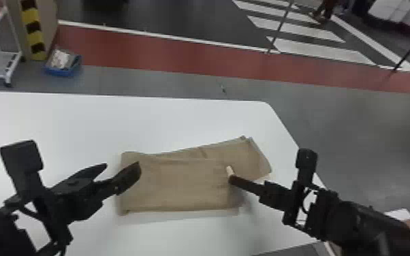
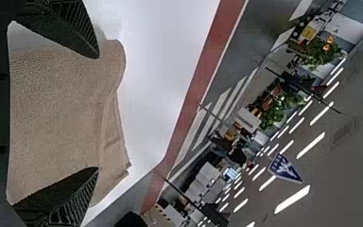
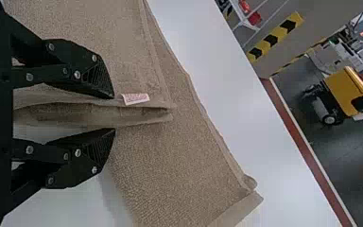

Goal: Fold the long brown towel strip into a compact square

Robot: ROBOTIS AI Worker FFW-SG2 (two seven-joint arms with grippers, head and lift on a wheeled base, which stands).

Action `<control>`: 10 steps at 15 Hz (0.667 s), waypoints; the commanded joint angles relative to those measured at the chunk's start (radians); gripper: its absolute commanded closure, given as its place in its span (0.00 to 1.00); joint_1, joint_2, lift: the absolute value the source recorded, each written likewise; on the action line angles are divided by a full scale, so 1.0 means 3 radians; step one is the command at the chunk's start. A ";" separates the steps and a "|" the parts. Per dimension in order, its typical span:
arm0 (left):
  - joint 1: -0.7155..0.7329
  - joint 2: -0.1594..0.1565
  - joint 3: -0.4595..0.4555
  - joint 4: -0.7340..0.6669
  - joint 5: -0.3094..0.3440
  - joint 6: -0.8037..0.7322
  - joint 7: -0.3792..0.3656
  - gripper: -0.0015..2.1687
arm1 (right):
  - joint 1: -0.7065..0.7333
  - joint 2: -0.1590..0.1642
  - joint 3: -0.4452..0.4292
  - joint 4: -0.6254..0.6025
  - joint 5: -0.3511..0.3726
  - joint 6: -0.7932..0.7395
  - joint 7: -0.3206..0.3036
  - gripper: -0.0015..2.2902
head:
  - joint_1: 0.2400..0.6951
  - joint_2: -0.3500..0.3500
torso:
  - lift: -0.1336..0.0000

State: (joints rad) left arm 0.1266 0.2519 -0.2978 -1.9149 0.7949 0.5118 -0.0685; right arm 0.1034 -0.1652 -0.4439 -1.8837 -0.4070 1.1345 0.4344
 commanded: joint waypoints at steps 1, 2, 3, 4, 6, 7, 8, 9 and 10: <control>-0.0003 -0.0001 0.0001 0.0017 -0.0001 0.0000 -0.0007 0.02 | -0.0012 -0.0012 -0.0008 0.0000 0.0053 0.0000 -0.0001 0.33 | 1.00 0.00 | 0.10; -0.0008 -0.0001 0.0001 0.0022 -0.0001 0.0000 -0.0007 0.02 | -0.0033 -0.0007 -0.0003 0.0000 0.0063 -0.0010 -0.0001 0.33 | 1.00 0.00 | 0.10; -0.0008 0.0004 0.0001 0.0017 0.0004 0.0000 -0.0012 0.02 | -0.0043 -0.0007 -0.0008 0.0000 0.0058 -0.0010 -0.0001 0.33 | 1.00 0.00 | 0.10; -0.0008 0.0009 0.0011 0.0022 0.0004 0.0000 -0.0012 0.02 | -0.0048 -0.0007 -0.0014 0.0000 0.0053 -0.0010 -0.0006 0.33 | 1.00 0.00 | 0.10; 0.0002 0.0009 0.0031 0.0037 0.0014 0.0000 -0.0022 0.02 | -0.0114 -0.0017 -0.0019 0.0005 0.0099 0.0041 -0.0011 0.33 | 1.00 0.00 | 0.10; 0.0002 0.0009 0.0036 0.0043 0.0025 0.0000 -0.0027 0.02 | -0.0150 -0.0012 -0.0003 0.0020 0.0145 0.0041 -0.0011 0.33 | 1.00 0.00 | 0.10; 0.0002 0.0014 0.0036 0.0037 0.0025 0.0000 -0.0037 0.02 | -0.0176 -0.0012 0.0022 0.0051 0.0175 0.0051 -0.0011 0.33 | 1.00 0.00 | 0.10; 0.0002 0.0009 0.0036 0.0037 0.0025 0.0000 -0.0037 0.02 | -0.0186 -0.0012 0.0043 0.0082 0.0186 0.0041 -0.0011 0.33 | 1.00 0.00 | 0.10; 0.0002 0.0009 0.0036 0.0032 0.0025 0.0000 -0.0037 0.02 | -0.0196 -0.0012 0.0058 0.0107 0.0196 0.0041 -0.0011 0.33 | 1.00 0.00 | 0.10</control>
State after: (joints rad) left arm 0.1273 0.2547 -0.2870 -1.9037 0.8020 0.5117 -0.0798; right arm 0.0496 -0.1691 -0.4340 -1.8625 -0.3539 1.1475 0.4310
